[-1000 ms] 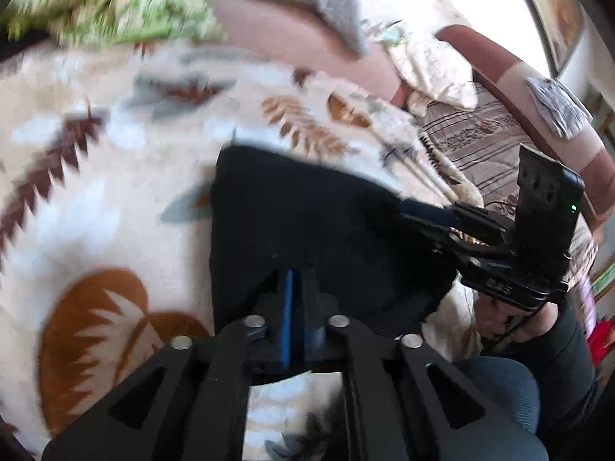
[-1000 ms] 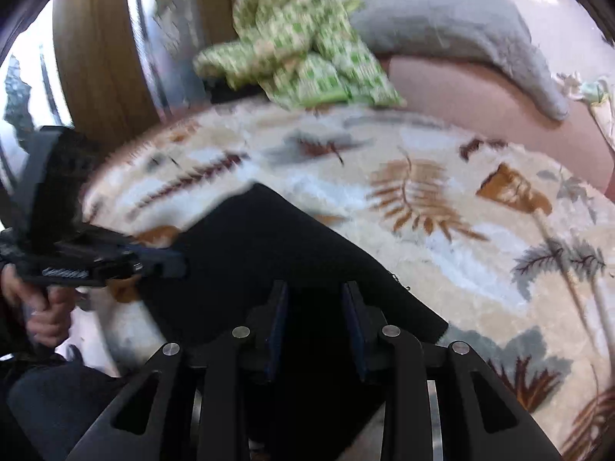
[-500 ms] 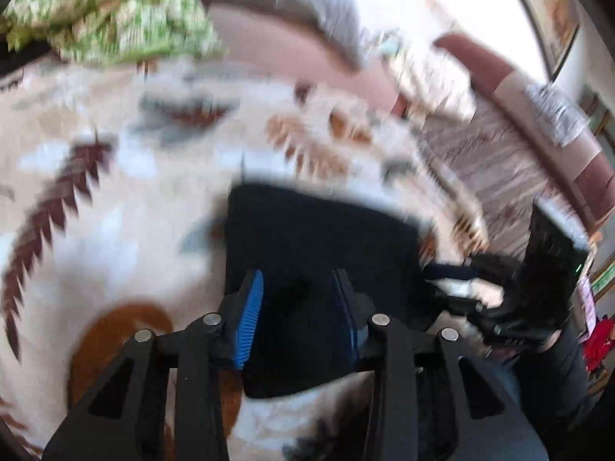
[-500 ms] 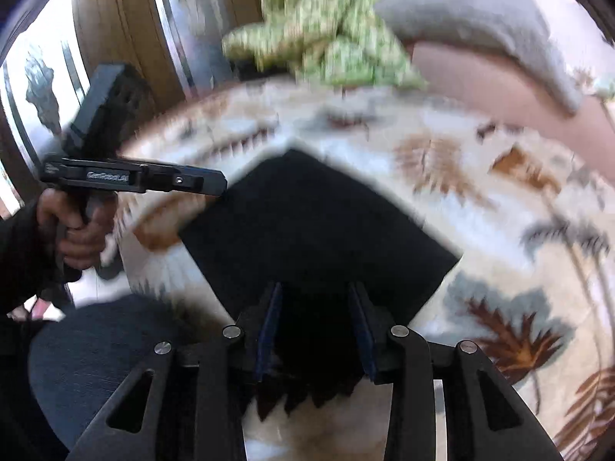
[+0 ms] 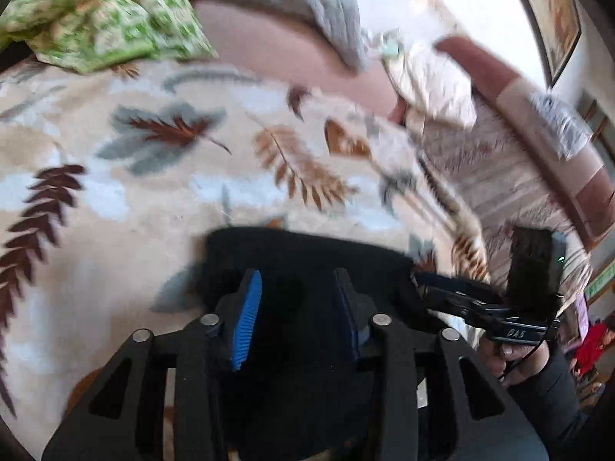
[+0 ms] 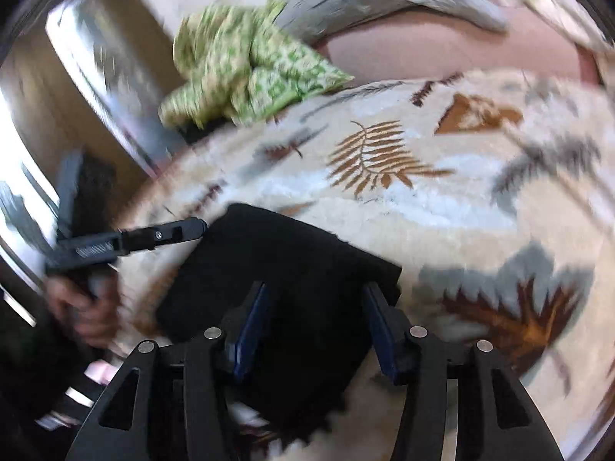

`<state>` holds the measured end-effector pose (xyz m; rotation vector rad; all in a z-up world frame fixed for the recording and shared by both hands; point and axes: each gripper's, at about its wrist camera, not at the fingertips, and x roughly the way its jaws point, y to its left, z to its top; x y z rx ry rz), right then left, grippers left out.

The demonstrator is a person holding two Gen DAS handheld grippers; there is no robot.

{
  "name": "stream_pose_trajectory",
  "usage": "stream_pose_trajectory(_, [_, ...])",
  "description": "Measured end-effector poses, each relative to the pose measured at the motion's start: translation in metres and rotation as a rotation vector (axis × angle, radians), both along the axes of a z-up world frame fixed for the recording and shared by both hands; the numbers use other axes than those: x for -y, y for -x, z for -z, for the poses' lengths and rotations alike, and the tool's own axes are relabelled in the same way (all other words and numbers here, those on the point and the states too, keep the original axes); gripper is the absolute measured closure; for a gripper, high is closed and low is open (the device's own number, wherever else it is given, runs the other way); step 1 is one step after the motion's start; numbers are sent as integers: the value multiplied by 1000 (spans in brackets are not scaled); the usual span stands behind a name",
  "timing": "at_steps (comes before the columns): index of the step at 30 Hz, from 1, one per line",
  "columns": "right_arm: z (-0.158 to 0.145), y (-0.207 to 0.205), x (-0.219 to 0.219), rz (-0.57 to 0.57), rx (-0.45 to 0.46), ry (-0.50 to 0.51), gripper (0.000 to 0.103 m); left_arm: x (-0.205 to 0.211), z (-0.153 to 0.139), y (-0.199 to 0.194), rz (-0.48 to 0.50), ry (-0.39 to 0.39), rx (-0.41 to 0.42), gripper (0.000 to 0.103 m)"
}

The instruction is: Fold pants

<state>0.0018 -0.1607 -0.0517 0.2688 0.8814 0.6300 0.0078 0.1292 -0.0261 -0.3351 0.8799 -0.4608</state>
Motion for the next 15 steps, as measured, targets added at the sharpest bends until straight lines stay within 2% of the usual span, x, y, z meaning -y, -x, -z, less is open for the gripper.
stream_pose_trajectory(1, [1,4,11,6,-32,-37,47,-10,3,1,-24,26,-7,51])
stream_pose_trajectory(5, [26,2,11,-41,-185,-74,46,-38,55,-14,-69,156,-195,51])
stream_pose_trajectory(6, [35,0,8,-56,-230,-71,46,-42,61,-14,-68,209,-191,51])
stream_pose_trajectory(9, [45,-5,12,-51,-273,-166,42,-40,61,-13,-38,282,-189,51])
stream_pose_trajectory(10, [47,-7,11,-52,-276,-188,41,-36,62,-14,-18,297,-196,51])
stream_pose_trajectory(13, [50,-9,10,-42,-268,-234,39,-24,60,-17,1,264,-196,51])
stream_pose_trajectory(15, [49,-7,9,-24,-239,-224,52,-26,60,-17,-30,268,-207,59])
